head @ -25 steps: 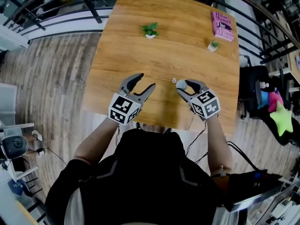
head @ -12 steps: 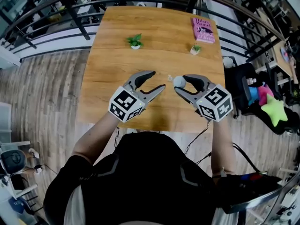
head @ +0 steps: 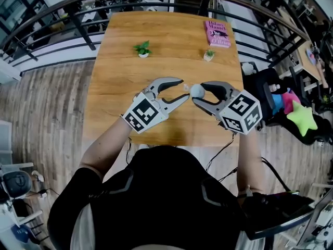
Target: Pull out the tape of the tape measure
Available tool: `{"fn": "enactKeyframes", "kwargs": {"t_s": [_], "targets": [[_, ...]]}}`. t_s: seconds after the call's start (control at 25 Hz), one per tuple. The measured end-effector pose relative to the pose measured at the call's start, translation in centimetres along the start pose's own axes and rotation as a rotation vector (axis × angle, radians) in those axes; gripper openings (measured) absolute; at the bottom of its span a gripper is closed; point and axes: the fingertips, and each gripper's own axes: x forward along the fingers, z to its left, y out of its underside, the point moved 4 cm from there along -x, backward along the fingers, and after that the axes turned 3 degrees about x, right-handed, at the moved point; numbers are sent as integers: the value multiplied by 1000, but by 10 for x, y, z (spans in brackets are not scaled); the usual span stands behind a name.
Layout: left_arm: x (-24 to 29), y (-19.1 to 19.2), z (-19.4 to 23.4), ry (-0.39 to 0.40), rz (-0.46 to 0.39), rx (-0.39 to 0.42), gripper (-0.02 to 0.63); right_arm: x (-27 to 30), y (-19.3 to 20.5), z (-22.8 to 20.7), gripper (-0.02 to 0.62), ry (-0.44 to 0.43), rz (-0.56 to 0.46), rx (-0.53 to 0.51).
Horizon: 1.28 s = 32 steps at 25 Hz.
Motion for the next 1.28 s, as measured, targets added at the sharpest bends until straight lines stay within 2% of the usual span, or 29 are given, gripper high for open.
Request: {"fn": "enactKeyframes", "kwargs": {"t_s": [0.12, 0.4, 0.56, 0.6, 0.8, 1.08, 1.28], "targets": [[1, -6, -4, 20, -5, 29, 170, -4, 0, 1, 222, -7, -5, 3], [-2, -12, -9, 124, -20, 72, 152, -6, 3, 4, 223, -39, 6, -7], [-3, -13, -6, 141, -12, 91, 131, -4, 0, 4, 222, -34, 7, -21], [-4, -13, -5, 145, -11, 91, 103, -3, -1, 5, 222, -37, 5, -20], [-5, -11, -5, 147, -10, 79, 98, -4, -3, 6, 222, -45, 6, -25], [-17, -2, 5, 120, -4, -9, 87, -5, 1, 0, 222, -42, -8, 1], [-38, -5, 20, 92, -38, -155, 84, -10, -1, -2, 222, -59, -41, 33]]}}
